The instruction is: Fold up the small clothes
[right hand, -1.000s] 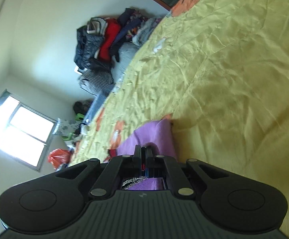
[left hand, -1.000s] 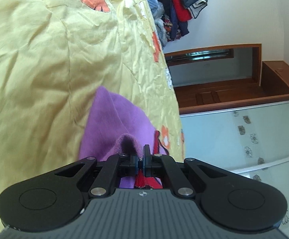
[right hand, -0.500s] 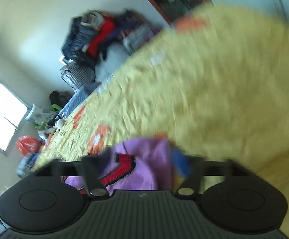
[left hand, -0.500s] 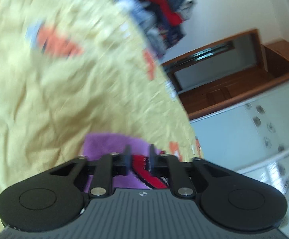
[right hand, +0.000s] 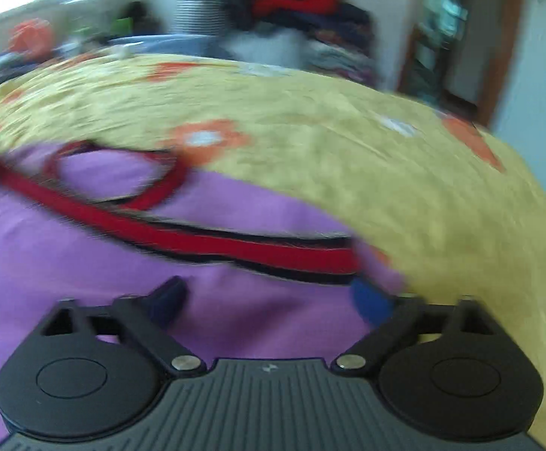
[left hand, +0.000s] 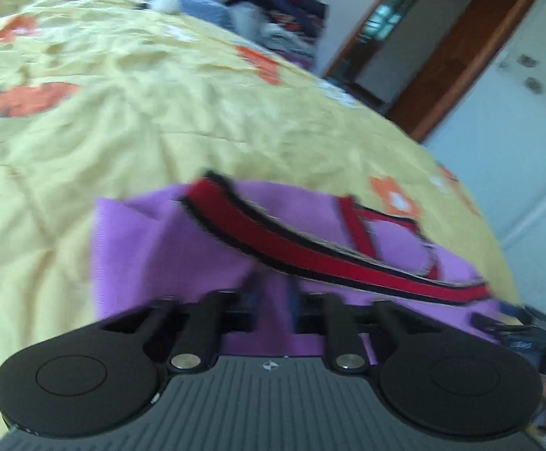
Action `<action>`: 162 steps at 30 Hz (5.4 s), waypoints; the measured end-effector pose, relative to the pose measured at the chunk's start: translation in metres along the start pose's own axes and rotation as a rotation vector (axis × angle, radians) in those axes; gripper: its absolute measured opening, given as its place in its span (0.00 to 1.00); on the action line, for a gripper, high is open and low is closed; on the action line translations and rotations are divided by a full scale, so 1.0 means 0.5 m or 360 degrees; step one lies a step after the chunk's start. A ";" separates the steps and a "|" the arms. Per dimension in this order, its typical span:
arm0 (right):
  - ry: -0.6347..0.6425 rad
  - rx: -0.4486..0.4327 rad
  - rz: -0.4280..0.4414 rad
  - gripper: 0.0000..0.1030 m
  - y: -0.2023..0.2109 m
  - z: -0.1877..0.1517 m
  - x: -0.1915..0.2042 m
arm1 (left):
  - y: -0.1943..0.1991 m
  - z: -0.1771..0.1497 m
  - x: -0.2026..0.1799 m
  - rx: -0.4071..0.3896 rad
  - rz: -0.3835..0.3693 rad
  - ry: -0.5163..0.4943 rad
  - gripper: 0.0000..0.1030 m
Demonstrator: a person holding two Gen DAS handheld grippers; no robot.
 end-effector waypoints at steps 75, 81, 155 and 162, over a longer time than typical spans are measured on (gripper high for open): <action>-0.0198 -0.0090 -0.0285 1.00 0.008 -0.008 -0.023 | 0.012 -0.062 -0.049 -0.0222 0.0535 -0.0428 1.00; -0.0035 -0.0129 -0.0152 1.00 0.104 -0.064 0.131 | 0.111 -0.099 -0.103 -0.0310 0.0408 -0.0389 0.99; -0.0045 -0.0073 -0.0298 1.00 0.028 -0.039 0.102 | 0.154 -0.324 -0.135 -0.0207 0.0493 -0.0541 1.00; -0.0260 -0.0099 -0.0219 1.00 0.068 -0.032 0.051 | 0.183 -0.289 -0.114 -0.0205 0.0389 -0.0419 1.00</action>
Point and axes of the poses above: each gripper's, at about its wrist camera, not at the fingertips, and y roughly against the way its jaws point, x to its left, z to its top, the point moved 7 cm from there along -y, roughly the way its jaws point, and after that the axes turned 5 degrees about y, right-handed, at the moved point
